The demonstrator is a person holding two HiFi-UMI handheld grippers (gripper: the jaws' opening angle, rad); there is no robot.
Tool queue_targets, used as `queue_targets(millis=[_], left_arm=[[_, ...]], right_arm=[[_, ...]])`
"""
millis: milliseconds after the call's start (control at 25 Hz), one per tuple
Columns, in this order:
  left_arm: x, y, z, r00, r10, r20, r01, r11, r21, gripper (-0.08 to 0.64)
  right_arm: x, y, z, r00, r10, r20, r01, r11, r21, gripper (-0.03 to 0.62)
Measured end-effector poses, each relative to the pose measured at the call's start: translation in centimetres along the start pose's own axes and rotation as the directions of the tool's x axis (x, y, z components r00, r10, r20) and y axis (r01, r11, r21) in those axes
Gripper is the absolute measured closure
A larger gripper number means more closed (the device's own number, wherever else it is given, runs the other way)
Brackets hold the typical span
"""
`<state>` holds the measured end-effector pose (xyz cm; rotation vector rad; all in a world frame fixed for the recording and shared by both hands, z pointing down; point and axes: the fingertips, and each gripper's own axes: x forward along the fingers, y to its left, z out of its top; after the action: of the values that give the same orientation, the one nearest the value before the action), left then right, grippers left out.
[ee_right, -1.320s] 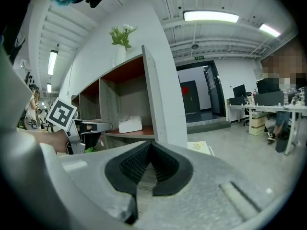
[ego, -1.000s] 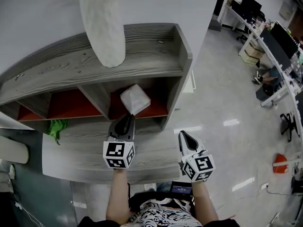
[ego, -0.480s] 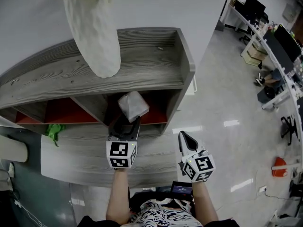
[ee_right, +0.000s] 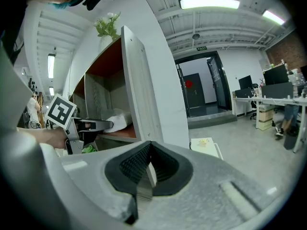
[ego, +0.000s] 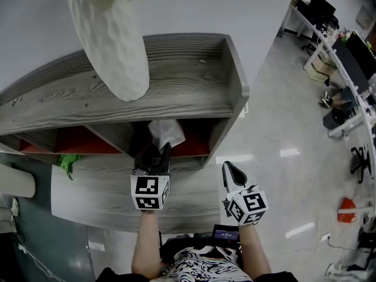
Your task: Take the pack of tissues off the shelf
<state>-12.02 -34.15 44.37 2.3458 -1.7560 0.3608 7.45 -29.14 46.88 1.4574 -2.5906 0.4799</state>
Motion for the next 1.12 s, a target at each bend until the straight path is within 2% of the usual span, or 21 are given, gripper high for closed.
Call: queue_targets(millis=[160, 600, 1120], left_arm=[[0.0, 0.0, 0.0, 1.0, -0.002, -0.004, 0.002, 1.0, 0.004, 0.454], [-0.1, 0.0, 0.1, 1.0, -0.007, -0.001, 0.007, 1.0, 0.004, 0.472], [-0.7, -0.5, 0.2, 1.0, -0.018, -0.006, 0.019, 0.999, 0.05, 0.492]], right_arm=[[0.1, 0.0, -0.1, 1.0, 0.003, 0.0, -0.003, 1.0, 0.007, 0.588], [-0.4, -0.2, 0.0, 1.0, -0.011, 0.004, 0.011, 1.0, 0.009, 0.588], [-1.4, -0.2, 0.3, 0.999, -0.025, 0.022, 0.024, 1.0, 0.017, 0.588]])
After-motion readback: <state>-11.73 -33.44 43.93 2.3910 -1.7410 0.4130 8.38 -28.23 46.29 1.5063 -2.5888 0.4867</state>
